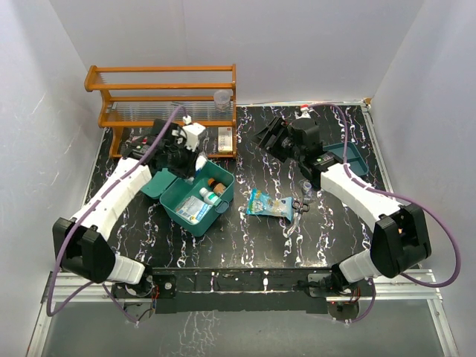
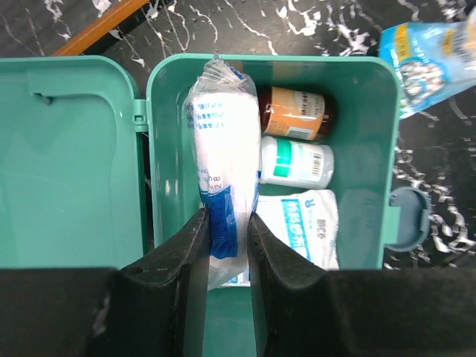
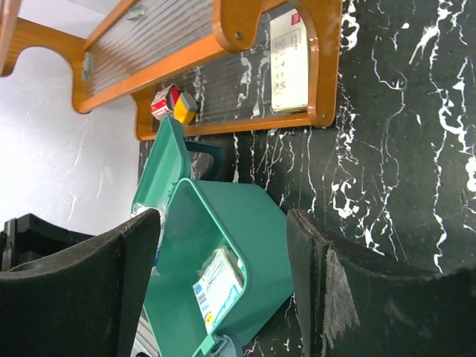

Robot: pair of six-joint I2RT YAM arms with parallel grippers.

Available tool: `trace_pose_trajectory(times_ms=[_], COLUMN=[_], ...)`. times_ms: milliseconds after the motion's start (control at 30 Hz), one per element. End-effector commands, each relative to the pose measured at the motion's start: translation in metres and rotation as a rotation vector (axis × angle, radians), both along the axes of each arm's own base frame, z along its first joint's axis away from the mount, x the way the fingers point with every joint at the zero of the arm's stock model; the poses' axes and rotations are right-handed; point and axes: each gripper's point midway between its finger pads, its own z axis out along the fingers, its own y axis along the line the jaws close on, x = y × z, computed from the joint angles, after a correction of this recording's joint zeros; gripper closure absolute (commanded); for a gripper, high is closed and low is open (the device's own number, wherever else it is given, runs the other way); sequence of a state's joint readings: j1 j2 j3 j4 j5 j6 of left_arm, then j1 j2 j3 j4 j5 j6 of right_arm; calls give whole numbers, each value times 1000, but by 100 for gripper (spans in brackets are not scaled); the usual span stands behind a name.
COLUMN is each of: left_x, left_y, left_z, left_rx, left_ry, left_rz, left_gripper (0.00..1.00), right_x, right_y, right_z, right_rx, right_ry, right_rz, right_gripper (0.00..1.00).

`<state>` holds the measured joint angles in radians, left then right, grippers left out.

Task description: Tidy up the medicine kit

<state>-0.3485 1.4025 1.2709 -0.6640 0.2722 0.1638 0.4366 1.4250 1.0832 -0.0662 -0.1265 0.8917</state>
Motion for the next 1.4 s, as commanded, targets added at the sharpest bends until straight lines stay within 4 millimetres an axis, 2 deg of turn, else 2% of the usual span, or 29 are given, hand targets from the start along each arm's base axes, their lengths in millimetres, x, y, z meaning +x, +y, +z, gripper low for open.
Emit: trace_pose_trajectory(times_ms=[0, 267, 433, 600, 800, 867, 967, 1133, 1233, 1367], left_x=[11, 25, 33, 37, 43, 43, 44, 43, 42, 42], left_y=[12, 14, 8, 1, 7, 1, -4, -8, -8, -9], left_z=[-12, -50, -69, -78, -94, -100, -107, -112, -108, -92], left_rx=[221, 306, 329, 337, 390, 370, 356, 349, 346, 331], left_ry=[-112, -72, -88, -136, -158, -153, -143, -123, -124, -145], left_rz=[38, 109, 95, 62, 74, 56, 56, 44, 46, 46], left_gripper=[95, 95, 95, 95, 95, 94, 90, 76, 69, 63], right_x=[6, 14, 17, 19, 18, 17, 16, 14, 13, 13], right_y=[-7, -15, -18, -22, -26, -26, -25, -26, -28, -28], right_z=[0, -12, -15, -20, -25, -27, -29, -31, -31, -31], right_rx=[-11, -2, 7, 6, 10, 11, 16, 19, 22, 25], right_ry=[-6, 28, 26, 40, 53, 59, 68, 72, 72, 74], right_rz=[-30, -56, -72, -78, -78, -76, -66, -65, -70, -69], right_gripper=[34, 34, 34, 34, 34, 34, 34, 34, 34, 34])
